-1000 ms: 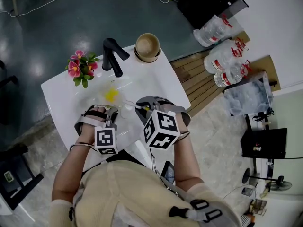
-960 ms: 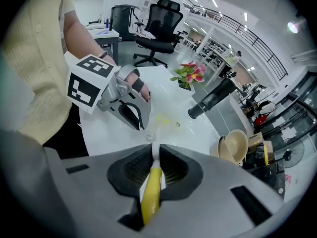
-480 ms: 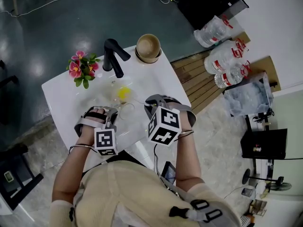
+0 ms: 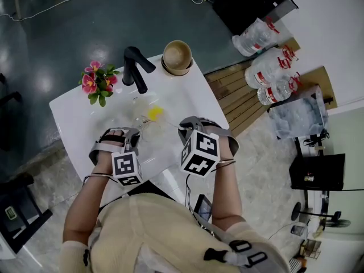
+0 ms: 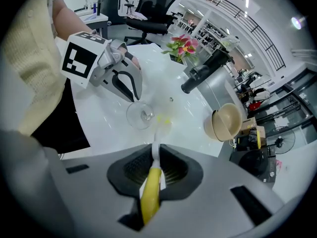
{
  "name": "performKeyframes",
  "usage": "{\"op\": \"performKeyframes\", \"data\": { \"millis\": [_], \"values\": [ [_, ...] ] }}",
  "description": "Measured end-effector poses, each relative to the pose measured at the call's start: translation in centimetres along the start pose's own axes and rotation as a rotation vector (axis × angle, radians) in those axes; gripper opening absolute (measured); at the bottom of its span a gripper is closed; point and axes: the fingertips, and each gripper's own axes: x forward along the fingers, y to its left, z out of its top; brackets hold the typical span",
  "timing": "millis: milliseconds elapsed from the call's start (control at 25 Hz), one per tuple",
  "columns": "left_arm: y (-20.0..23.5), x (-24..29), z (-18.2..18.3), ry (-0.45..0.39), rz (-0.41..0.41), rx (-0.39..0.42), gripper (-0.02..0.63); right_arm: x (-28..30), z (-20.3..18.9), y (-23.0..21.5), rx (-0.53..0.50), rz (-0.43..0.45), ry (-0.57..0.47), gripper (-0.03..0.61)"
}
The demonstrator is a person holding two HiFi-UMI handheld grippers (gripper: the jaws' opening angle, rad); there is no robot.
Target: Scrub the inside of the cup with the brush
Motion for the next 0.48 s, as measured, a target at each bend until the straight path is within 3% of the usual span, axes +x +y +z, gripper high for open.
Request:
{"op": "performKeyframes", "data": {
  "millis": [480],
  "values": [
    [1.5, 0.0, -1.5, 0.043, -0.004, -0.259, 0.055, -0.4, -0.8, 1.5, -0.001, 0.04, 0.024, 0.049]
  ]
}}
